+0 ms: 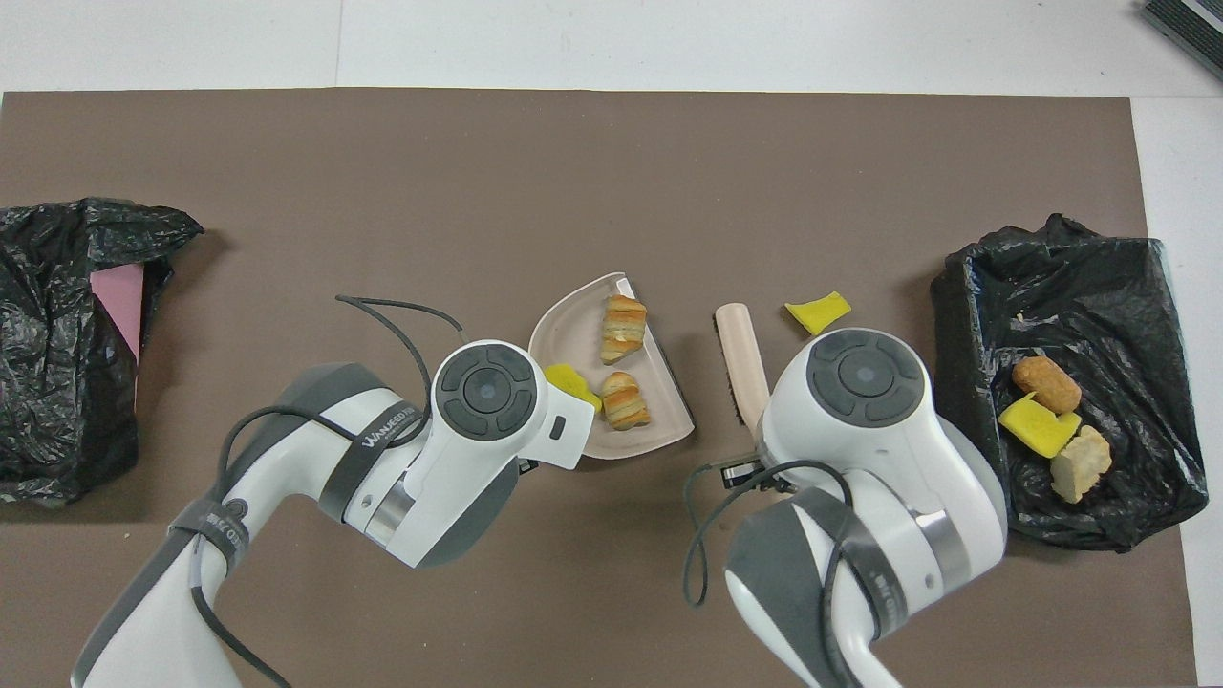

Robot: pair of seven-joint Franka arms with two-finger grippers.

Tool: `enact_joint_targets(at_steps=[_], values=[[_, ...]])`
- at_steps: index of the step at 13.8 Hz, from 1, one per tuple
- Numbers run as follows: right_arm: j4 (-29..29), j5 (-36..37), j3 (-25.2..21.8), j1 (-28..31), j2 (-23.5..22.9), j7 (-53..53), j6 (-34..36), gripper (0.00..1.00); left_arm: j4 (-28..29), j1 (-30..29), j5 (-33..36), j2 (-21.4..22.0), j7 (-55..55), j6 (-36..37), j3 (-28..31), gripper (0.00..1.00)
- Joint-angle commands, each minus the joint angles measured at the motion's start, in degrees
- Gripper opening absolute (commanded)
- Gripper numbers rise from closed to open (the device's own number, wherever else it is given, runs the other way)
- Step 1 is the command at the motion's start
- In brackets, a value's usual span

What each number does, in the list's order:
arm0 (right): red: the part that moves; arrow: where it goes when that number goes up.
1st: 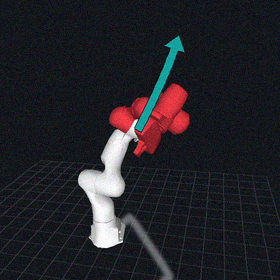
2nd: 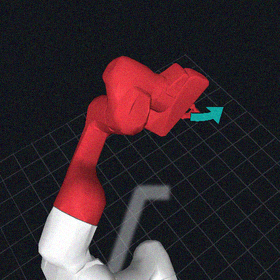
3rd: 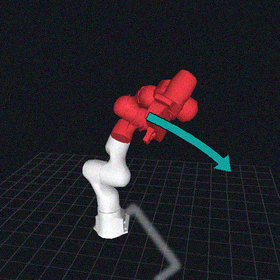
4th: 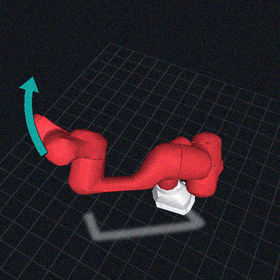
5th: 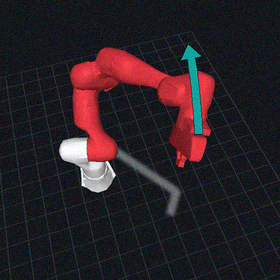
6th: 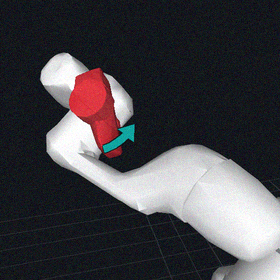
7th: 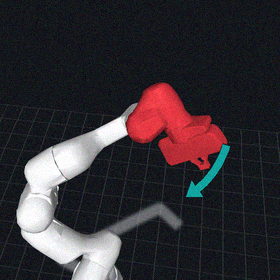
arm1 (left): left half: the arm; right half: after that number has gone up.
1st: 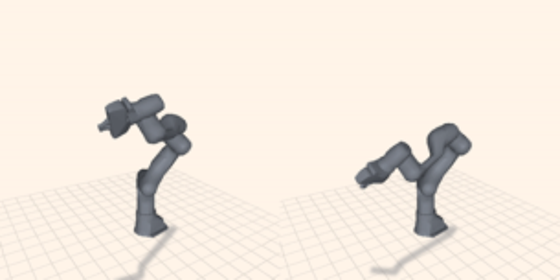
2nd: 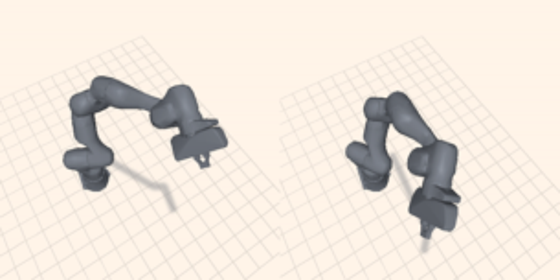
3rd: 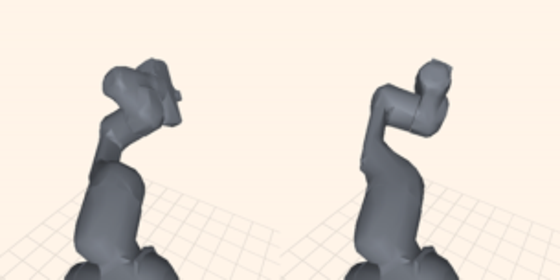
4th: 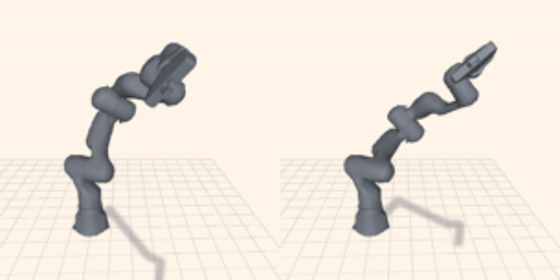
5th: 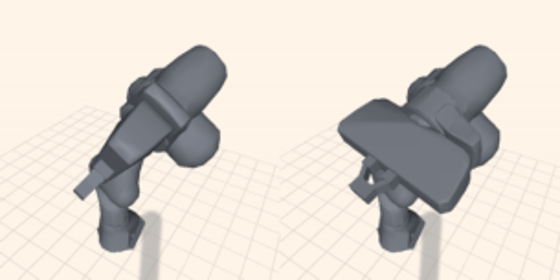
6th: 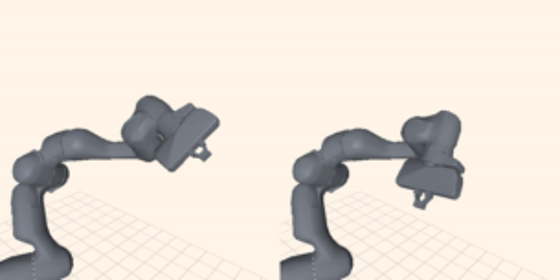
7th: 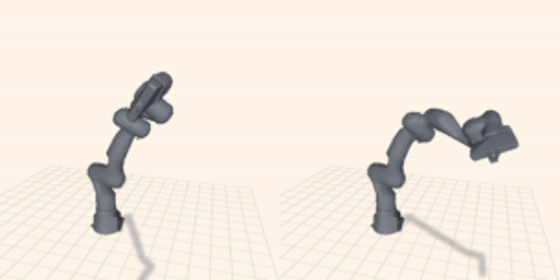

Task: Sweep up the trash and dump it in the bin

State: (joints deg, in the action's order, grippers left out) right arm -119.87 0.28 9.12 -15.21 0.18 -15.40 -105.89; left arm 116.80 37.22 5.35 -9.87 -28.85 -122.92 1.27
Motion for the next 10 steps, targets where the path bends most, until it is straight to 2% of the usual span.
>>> enact_joint_targets(at_steps=[1, 5, 7, 10], values=[[5.85, 4.19, 0.28, 6.57, -4.82, 4.31, 1.74, 0.0, -4.2, -1.19, 1.24, -0.85, 0.11, 6.35, 0.05, 0.0], [13.42, 13.5, 0.28, 12.56, -9.14, 6.61, 5.78, 0.0, -11.5, -1.37, 1.24, -2.61, 0.37, 16.47, 0.05, 0.0], [13.96, 14.31, 0.28, 13.89, -11.33, 6.44, 5.18, 0.0, -13.26, -1.37, 1.07, -3.66, 1.25, 18.85, 0.05, 0.0], [12.56, 14.75, 0.37, 14.33, -14.15, 6.52, 3.94, 0.0, -13.18, -1.37, 1.24, -4.1, 1.87, 18.16, 0.05, 0.0]])
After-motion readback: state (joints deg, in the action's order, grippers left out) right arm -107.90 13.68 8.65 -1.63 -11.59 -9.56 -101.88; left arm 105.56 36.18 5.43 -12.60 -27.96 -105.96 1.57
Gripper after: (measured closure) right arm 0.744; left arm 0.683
